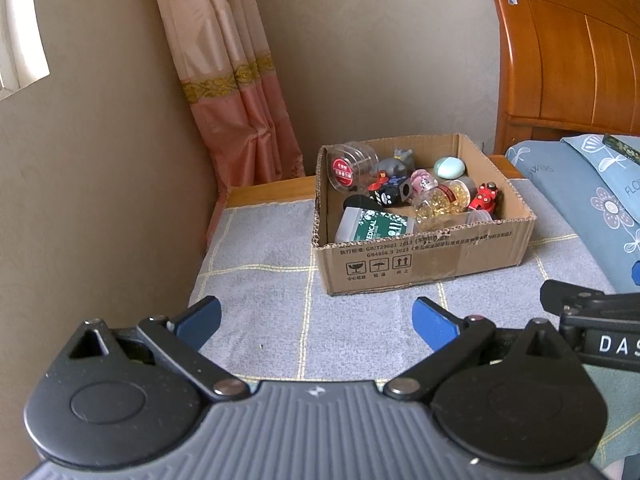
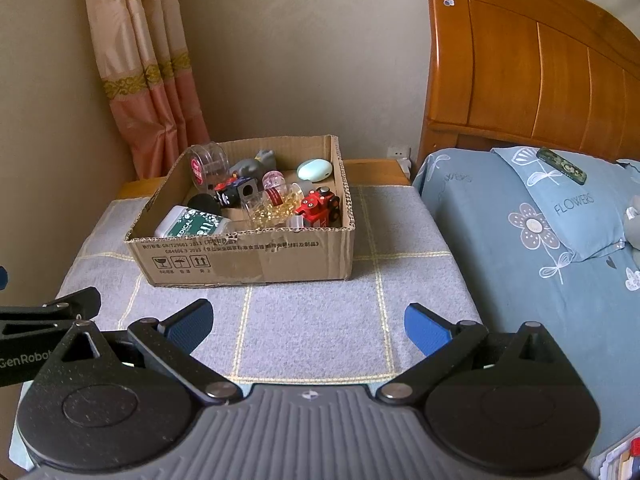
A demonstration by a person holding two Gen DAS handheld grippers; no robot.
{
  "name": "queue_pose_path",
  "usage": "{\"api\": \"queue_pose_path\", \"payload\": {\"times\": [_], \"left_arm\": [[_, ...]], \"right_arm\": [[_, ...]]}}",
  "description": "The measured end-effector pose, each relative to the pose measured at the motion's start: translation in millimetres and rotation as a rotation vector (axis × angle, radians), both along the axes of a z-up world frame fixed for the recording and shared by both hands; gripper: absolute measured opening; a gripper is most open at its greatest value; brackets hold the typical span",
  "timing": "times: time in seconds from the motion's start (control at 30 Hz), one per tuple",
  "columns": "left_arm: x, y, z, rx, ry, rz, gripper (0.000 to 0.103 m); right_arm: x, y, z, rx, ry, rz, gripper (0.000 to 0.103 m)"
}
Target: Organize rigid objects
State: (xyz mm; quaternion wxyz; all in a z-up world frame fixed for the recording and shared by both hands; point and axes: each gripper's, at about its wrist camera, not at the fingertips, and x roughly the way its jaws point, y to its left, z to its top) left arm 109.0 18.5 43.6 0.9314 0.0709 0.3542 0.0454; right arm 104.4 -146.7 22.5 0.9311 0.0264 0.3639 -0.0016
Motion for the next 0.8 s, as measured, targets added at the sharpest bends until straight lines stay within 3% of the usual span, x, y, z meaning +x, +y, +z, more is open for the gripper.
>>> {"api": "queue_pose_path", "payload": {"times": [0.8], "left_arm": [[-1.3, -0.8, -0.6, 0.012, 0.005, 0.001, 0.101]], "right_arm": [[-0.4, -0.6, -0.6, -0.005, -0.003, -0.001, 0.103]]}}
